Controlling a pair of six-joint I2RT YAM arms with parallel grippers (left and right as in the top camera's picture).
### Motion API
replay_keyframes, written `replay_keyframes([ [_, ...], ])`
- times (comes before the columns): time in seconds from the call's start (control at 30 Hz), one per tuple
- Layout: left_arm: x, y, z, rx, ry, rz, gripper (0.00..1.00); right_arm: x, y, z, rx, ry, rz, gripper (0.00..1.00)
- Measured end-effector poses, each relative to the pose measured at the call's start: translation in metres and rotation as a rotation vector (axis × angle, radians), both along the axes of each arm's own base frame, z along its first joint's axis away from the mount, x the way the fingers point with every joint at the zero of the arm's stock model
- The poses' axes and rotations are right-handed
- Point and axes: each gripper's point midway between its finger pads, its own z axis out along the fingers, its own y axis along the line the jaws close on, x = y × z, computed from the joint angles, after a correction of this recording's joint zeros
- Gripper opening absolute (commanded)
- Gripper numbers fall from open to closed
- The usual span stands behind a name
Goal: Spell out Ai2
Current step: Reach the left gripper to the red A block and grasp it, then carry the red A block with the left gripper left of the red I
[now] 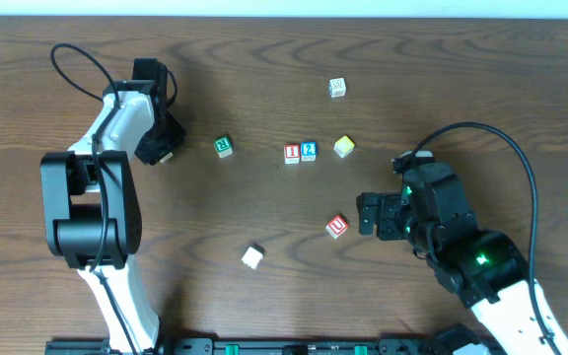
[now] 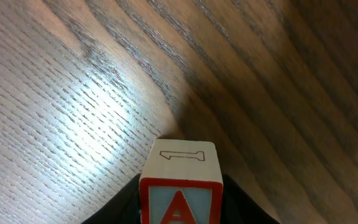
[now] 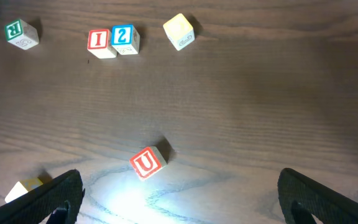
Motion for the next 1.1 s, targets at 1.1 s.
replay_keyframes([
  [1.1, 0.042, -0.155, 0.105, 0.083, -0.173, -0.565, 0.06, 0.0, 0.0, 0.0, -0.001, 0.002, 0.0, 0.99],
])
